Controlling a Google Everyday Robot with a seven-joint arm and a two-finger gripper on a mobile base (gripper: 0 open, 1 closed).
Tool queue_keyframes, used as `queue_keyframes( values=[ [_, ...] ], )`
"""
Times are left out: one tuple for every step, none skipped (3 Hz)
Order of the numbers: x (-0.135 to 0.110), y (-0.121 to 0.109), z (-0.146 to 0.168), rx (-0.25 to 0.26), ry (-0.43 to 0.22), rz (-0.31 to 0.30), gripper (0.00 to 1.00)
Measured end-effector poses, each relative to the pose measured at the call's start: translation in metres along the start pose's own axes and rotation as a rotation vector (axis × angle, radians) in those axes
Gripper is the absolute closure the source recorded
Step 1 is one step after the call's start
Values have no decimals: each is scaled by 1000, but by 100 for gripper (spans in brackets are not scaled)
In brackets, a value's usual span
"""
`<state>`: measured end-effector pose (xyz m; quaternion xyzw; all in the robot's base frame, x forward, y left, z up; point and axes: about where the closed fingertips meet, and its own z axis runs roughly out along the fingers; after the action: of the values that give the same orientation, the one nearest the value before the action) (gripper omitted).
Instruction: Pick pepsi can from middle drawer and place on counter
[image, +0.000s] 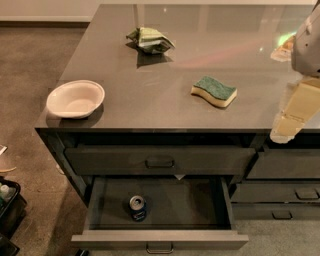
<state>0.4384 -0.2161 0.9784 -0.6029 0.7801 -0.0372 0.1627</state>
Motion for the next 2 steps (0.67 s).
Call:
queue_keyframes(
  values=[
    [0, 0, 0, 0, 0, 0, 0],
    [0, 8, 2, 7, -29, 3, 0]
  ],
)
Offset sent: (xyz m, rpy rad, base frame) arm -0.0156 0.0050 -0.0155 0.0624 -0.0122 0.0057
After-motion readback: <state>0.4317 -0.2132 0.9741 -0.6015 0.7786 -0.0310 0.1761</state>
